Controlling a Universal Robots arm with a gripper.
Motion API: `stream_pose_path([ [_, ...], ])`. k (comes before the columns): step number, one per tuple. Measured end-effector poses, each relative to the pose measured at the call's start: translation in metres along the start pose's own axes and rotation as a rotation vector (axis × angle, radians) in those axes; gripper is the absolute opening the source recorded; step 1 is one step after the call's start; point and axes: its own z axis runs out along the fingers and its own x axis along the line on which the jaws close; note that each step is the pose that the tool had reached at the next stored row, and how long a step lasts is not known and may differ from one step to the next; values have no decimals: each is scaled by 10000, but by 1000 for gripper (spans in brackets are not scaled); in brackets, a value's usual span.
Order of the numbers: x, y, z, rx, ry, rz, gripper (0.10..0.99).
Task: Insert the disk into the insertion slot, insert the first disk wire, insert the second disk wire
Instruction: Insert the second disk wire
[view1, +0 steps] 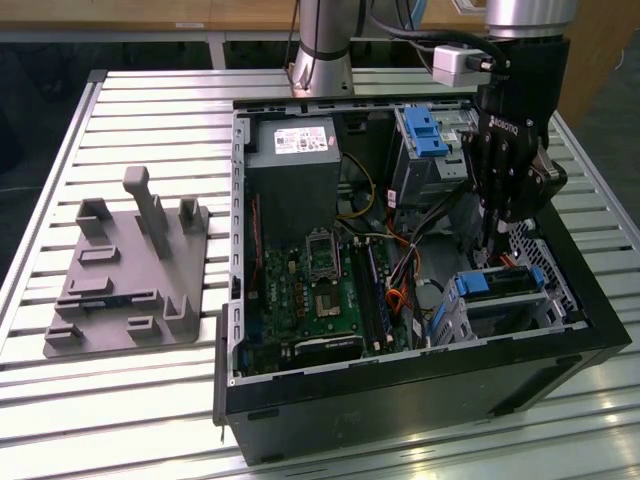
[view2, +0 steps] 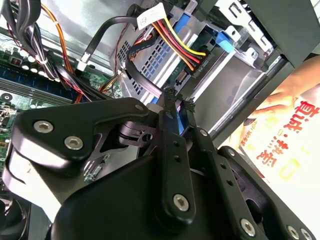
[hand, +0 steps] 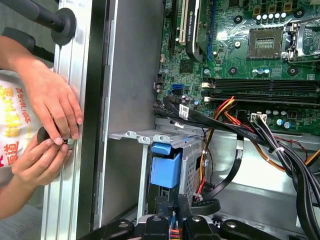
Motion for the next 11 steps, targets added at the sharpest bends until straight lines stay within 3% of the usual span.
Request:
stream_pose_path([
  [5,3,-9,1,-12,-1,-5,196],
  [11,5,-65,4,-178,-21,-59,196],
])
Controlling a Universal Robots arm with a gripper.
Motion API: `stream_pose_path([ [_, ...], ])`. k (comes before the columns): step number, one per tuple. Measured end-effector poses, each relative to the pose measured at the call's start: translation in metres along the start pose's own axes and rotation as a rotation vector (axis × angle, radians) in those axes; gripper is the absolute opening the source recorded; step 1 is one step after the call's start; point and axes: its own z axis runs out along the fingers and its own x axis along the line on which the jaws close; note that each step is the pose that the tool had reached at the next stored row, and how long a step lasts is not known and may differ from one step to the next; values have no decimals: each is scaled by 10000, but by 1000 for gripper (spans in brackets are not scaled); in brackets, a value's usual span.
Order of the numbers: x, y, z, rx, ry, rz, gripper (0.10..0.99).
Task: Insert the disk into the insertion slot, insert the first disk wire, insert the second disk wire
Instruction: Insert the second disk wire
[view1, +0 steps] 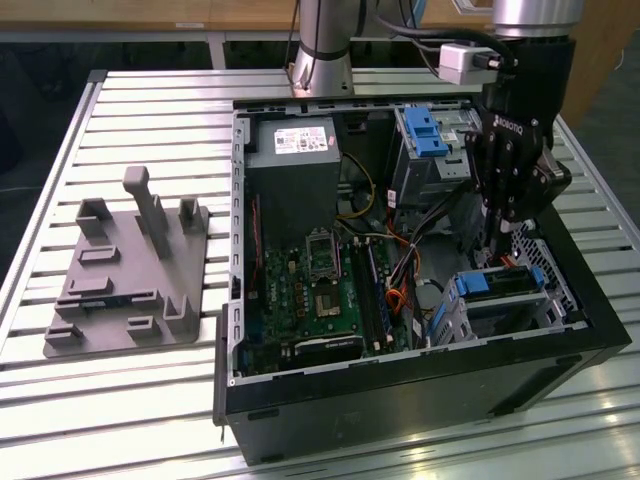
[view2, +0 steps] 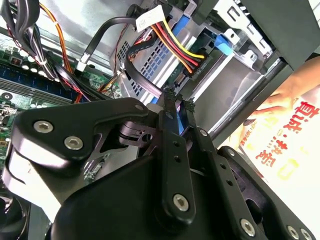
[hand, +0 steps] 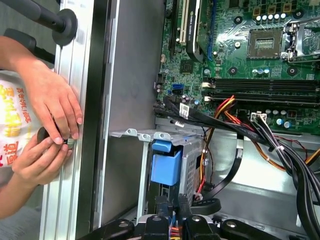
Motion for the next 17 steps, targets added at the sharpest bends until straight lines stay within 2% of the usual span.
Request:
stream_pose_path([
  [5,-1,-56,0,-105,-12,-19,196],
  [12,-8,-118,0,-191,-20,39,196],
  [17,-15,-118,17,-379,-60,471,196],
])
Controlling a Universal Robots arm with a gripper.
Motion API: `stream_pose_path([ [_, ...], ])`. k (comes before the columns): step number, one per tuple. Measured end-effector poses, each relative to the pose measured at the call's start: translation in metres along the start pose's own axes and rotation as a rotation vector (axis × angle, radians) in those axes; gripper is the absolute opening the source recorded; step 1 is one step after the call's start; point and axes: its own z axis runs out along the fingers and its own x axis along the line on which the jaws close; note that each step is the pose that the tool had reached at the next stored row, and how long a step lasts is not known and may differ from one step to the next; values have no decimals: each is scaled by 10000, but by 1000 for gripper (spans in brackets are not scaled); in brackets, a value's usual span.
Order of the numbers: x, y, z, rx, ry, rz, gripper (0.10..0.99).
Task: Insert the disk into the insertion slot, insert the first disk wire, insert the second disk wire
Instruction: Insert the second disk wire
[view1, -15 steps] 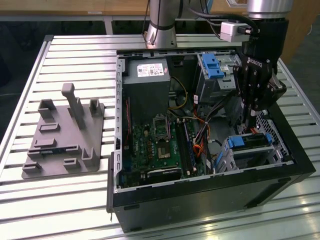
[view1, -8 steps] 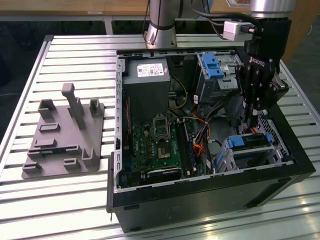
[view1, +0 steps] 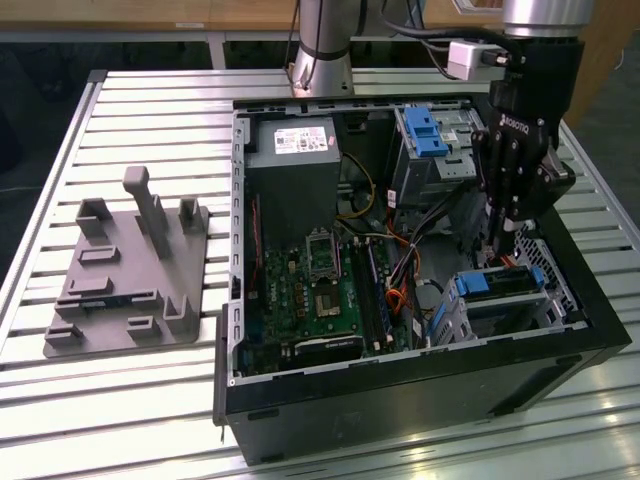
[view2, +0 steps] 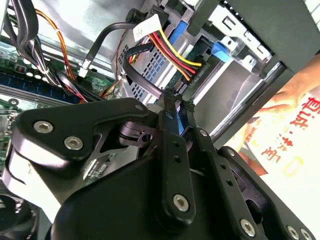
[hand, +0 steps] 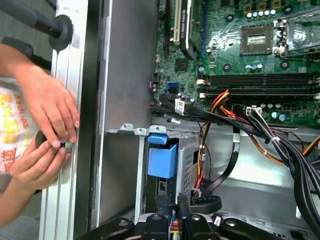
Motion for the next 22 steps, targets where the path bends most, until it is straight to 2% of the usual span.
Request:
stream_pose_path([
  [3,-3,0,7,-111,-91,263,196],
  [5,-3,-6,8,-134,-180,325,196],
  [9,4,-101,11,-143,-401,320,196],
  [10,8,-120,12,-149,-474,315,196],
  [11,14,-131,14,-149,-581,315,196],
  [14,34,-135,23,-133,-1003,315,196],
  [15,42,-134,26,-128,-1123,315,196],
  [16,50,-134,30,-125,-1206,315,196],
  [22,95,-130,50,-138,-1465,381,196],
])
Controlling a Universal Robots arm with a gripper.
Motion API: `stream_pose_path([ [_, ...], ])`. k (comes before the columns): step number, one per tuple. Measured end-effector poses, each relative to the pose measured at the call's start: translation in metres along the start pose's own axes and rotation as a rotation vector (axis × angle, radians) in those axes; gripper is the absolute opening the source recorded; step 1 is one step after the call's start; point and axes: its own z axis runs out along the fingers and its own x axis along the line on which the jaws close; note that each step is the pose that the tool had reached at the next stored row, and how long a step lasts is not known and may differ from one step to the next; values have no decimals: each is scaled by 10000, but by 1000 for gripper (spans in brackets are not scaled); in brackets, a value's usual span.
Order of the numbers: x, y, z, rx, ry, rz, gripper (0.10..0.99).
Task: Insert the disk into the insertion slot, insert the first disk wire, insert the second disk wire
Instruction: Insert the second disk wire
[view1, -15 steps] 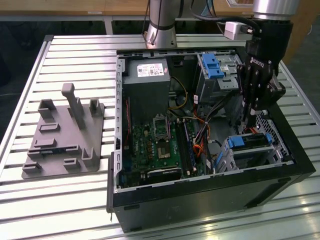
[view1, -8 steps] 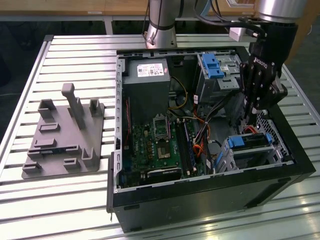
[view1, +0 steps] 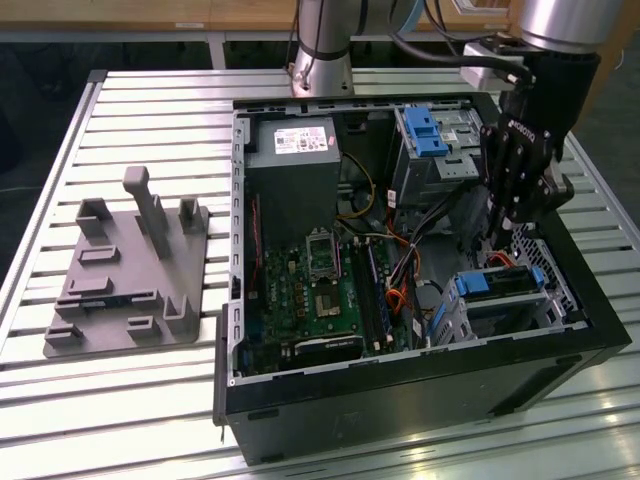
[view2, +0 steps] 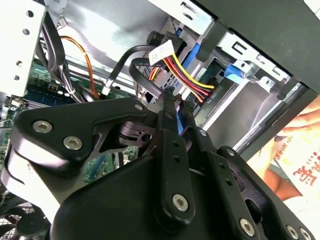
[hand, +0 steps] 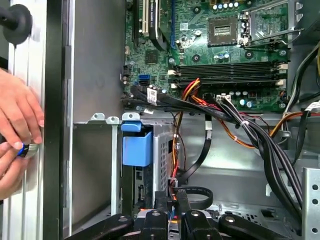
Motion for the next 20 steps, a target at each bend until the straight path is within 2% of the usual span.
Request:
stream_pose_path([
  [2,8,5,2,-1,-150,13,196],
  [6,19,30,6,7,-684,11,196],
  [10,42,60,12,14,-1112,10,196],
  [16,120,63,33,23,-1582,6,196],
  [18,152,64,41,25,-1692,5,196],
  [20,186,65,45,26,-1761,4,196],
])
